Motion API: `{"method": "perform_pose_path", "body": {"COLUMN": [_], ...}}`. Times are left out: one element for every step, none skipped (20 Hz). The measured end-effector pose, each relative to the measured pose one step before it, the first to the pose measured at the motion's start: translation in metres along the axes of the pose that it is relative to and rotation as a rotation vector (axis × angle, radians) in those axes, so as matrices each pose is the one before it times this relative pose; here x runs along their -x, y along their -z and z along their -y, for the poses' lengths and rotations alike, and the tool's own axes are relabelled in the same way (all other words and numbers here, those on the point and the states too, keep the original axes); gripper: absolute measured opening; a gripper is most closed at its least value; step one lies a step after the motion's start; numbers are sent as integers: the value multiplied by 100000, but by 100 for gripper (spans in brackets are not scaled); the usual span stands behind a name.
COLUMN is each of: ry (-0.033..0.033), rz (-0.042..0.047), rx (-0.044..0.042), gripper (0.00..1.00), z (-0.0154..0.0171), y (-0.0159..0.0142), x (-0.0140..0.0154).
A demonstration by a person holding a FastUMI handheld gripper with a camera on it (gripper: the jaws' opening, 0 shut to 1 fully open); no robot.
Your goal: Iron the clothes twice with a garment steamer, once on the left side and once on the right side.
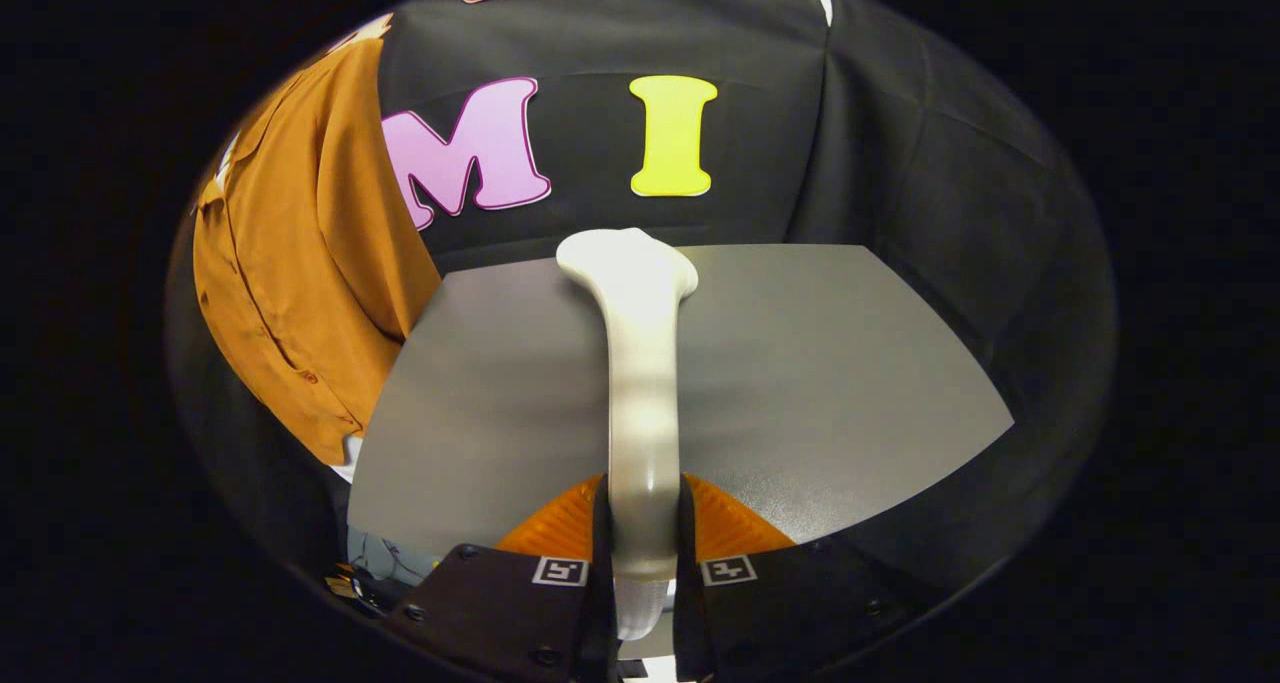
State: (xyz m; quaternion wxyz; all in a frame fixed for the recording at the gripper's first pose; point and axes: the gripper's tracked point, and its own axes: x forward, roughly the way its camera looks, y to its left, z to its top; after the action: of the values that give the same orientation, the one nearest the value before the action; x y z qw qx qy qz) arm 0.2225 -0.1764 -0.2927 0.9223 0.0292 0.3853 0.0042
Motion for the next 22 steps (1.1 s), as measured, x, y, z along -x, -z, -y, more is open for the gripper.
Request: {"method": "perform_pose_path", "body": {"ry": [238,415,1016,874,80,-498,-553,-573,-652,-509,-445,-209,-588,-1285,-959,-712,-230,412,241,345,281,-245], "rz": [541,2436,2997,3920,4371,4963,5020,4746,4746,4878,4581,4976,4791,4032,3636,3660,2331,3468,2589,2545,1450,265], "rx": [-2186,-1210,-173,67,66,-428,-537,-714,-1190,-1231,-154,456,885,555,508,1146,939,425,1460,848,1085,1154], "gripper": [26,26,26,26,26,26,26,26,26,26,26,26,26,26,25,26,26,25,25,25,25,25], "z": [308,86,310,153,-89,-260,-336,-373,-538,-561,-546,-702,-907,-1008,-898,-1021,-679,-703,-822,-805,-1023,-1052], "y": [3,-577,-443,-822,-995,-1029,-1012,-821,-833,-731,-756,-715,-597,-531,-414,-493,-442,-677,-455,-491,-319,-48], "x": [195,493,554,946,1024,1343,1249,1160,1209,1095,1402,1083,1010,951,800,1074,647,616,497,540,407,65]}}
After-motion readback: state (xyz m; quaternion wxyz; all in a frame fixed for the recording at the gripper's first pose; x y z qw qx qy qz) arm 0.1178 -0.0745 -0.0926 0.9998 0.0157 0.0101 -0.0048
